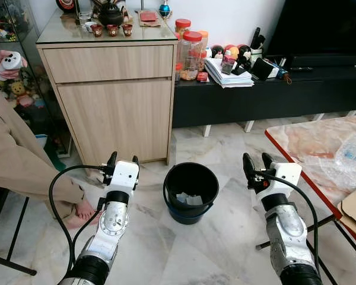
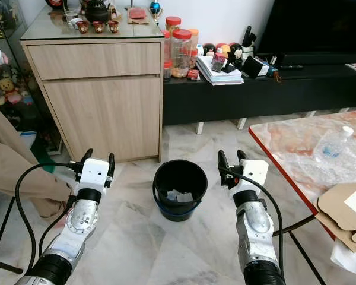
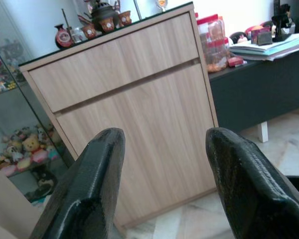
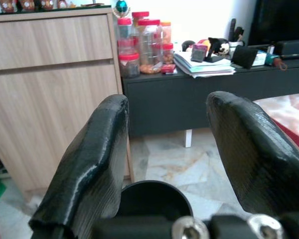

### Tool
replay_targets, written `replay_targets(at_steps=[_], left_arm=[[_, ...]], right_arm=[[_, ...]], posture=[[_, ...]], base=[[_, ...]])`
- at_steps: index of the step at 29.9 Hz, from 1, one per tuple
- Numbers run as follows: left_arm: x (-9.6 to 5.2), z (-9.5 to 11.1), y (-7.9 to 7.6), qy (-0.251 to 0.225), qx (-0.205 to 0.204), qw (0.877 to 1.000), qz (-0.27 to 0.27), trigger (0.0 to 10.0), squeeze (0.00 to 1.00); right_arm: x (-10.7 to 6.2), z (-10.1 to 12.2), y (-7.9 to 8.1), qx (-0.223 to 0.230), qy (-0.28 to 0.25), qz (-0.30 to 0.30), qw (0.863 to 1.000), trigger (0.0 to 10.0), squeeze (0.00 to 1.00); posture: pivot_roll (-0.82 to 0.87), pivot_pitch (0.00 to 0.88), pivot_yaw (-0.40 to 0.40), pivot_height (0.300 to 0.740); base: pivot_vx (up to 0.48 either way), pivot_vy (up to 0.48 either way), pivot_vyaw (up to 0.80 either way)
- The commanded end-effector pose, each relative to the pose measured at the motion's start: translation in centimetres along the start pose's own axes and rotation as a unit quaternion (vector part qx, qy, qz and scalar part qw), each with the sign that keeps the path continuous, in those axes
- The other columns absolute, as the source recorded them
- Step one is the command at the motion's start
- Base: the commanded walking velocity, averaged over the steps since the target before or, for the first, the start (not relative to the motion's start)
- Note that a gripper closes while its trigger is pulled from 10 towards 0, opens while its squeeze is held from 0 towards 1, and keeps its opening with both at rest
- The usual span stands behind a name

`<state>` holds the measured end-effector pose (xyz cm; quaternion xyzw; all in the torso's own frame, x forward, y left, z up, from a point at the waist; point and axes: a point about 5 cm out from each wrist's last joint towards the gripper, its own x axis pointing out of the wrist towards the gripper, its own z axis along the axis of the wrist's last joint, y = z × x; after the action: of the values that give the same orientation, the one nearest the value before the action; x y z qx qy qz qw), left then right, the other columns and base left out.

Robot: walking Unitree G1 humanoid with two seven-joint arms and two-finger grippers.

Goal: Picking trash to rubbish bin

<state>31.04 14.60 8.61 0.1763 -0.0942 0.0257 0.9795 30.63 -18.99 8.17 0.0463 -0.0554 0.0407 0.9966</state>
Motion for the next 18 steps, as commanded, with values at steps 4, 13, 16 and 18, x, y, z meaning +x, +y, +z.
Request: replay_targets(at_steps=[4, 13, 16, 18], left_arm=[[0.9, 0.4, -0.1, -0.006, 0.007, 1.000, -0.005, 10.0, 0.00], [0.9, 0.5, -0.5, -0.006, 0.004, 1.000, -0.007, 10.0, 0.00], [0.9, 0.5, -0.6, -0.007, 0.002, 1.000, -0.007, 10.0, 0.00], [0.9, 0.5, -0.6, -0.007, 0.001, 1.000, -0.007, 10.0, 0.00]], right_arm=[[0.7, 0.3, 0.1, -0.001, 0.003, -0.008, 1.000, 10.0, 0.00], [0.9, 0.2, 0.9, 0.007, 0.005, -0.004, 1.000, 10.0, 0.00], [0.9, 0.2, 1.0, 0.007, 0.007, -0.002, 1.000, 10.0, 0.00], [0.9, 0.2, 1.0, 0.004, 0.006, -0.001, 1.000, 10.0, 0.00]], posture=[[0.06, 0.000, -0.095, 0.740], [0.06, 0.000, -0.100, 0.740], [0.06, 0.000, -0.105, 0.740], [0.06, 0.000, -0.103, 0.740]], base=[[0.000, 0.000, 0.00], [0.000, 0.000, -0.43], [0.000, 0.000, -0.78], [0.000, 0.000, -0.78]])
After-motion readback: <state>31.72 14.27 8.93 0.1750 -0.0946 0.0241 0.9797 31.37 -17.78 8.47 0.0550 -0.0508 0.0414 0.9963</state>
